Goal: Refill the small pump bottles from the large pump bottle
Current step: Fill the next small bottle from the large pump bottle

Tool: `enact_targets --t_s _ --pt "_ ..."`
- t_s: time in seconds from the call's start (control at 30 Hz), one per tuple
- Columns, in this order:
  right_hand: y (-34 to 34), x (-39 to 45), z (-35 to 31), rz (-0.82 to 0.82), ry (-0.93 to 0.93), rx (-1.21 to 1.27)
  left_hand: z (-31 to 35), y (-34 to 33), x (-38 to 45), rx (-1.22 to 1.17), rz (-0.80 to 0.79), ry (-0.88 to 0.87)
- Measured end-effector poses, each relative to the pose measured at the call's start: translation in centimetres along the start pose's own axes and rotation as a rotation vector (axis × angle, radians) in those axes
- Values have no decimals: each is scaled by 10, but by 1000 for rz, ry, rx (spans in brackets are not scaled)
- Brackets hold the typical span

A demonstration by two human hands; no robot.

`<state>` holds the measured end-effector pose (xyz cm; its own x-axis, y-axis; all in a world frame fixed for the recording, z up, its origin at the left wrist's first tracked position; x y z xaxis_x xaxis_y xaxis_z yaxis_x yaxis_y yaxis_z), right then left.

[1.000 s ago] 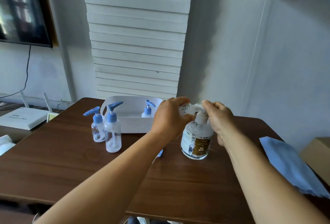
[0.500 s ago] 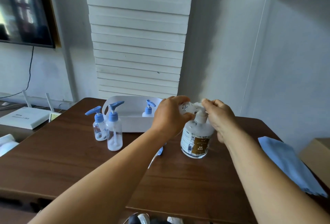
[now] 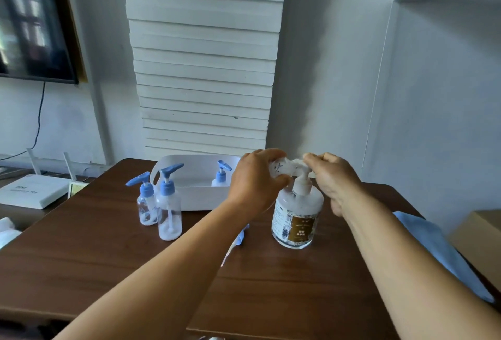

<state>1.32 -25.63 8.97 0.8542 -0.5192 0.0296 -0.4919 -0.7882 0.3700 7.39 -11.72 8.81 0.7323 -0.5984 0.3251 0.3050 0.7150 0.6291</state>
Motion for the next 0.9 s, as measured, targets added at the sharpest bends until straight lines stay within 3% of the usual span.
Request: enact_targets --t_s 0.2,0.43,0.63,0.9 --pt "-11 0 18 16 -24 101 -7 -7 -1 1 -10 16" --pt "2 -2 -3 10 27 -81 1 1 0 6 10 -3" --pt "-10 -5 15 68 41 35 -5 -6 -3 12 -6 15" --pt "-1 -1 2 32 50 -10 0 0 1 -7 6 4"
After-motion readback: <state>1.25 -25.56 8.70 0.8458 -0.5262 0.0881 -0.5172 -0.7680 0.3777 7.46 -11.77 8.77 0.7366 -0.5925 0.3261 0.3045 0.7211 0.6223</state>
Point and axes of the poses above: each hand's wrist, its own x-axis towards the middle knuckle, its own y-axis out of the back of the hand, z = x × y, the point moved 5 cm from there along x, towards the middle knuckle, and after that the axes turned 13 degrees about -z, right-handed, at the moved point
